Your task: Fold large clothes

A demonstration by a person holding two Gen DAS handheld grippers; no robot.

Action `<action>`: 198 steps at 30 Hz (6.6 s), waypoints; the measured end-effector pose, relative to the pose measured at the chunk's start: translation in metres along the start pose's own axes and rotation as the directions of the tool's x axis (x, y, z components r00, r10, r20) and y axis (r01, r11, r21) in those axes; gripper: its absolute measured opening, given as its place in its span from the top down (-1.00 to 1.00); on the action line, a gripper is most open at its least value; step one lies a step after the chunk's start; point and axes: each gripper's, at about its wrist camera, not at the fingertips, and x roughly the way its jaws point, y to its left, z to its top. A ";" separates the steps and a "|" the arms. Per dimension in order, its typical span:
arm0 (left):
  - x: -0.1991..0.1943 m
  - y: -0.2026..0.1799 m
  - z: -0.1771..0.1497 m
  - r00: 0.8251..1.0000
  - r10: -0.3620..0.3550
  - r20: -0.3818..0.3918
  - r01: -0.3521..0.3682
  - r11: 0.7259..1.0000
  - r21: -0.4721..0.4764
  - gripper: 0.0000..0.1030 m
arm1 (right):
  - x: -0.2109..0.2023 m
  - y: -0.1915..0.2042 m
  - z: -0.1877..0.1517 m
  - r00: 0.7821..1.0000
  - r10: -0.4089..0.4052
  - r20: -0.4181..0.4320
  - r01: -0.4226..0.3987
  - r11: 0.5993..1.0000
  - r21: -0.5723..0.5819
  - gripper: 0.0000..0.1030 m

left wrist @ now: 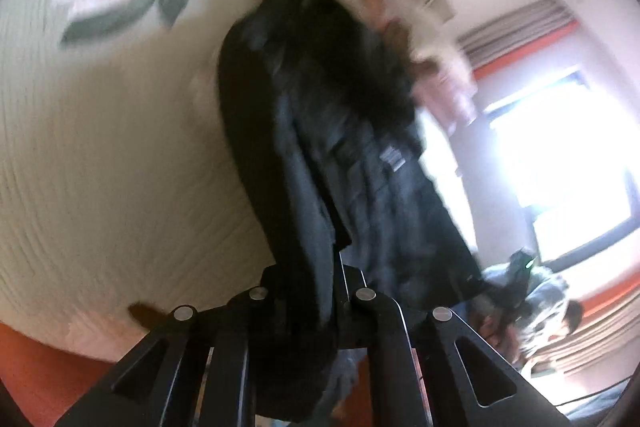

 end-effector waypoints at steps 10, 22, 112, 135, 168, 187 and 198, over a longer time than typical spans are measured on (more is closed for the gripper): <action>-0.027 -0.049 0.094 0.973 -0.122 0.196 0.110 0.992 0.069 0.75 | -0.055 0.007 0.090 0.979 0.089 0.182 -0.089 0.996 -0.010 0.72; 0.054 -0.062 0.260 0.946 -0.017 0.324 -0.002 0.998 0.060 0.59 | 0.017 0.023 0.278 0.948 -0.011 0.318 -0.005 0.999 0.047 0.68; 0.139 0.053 0.404 0.890 0.335 0.308 -0.331 0.941 -0.067 0.02 | 0.168 0.006 0.399 0.940 -0.203 0.273 0.259 0.948 -0.187 -0.05; 0.191 -0.034 0.328 0.893 0.380 0.241 -0.429 0.879 0.206 -0.63 | 0.192 0.060 0.335 0.973 -0.171 0.153 0.209 0.935 -0.287 -0.26; 0.129 -0.037 0.332 0.982 0.150 0.111 -0.177 0.937 0.302 -0.53 | 0.119 0.014 0.325 0.983 0.014 0.183 0.009 0.993 -0.121 -0.61; 0.184 0.075 0.314 0.991 0.126 -0.034 -0.124 0.992 0.035 -0.53 | 0.208 -0.067 0.321 0.999 -0.019 0.033 0.017 0.998 0.064 -1.00; 0.201 0.093 0.313 0.995 -0.082 -0.050 0.078 0.994 -0.076 -0.35 | 0.223 -0.084 0.320 0.973 0.233 0.005 -0.232 0.969 0.080 -0.15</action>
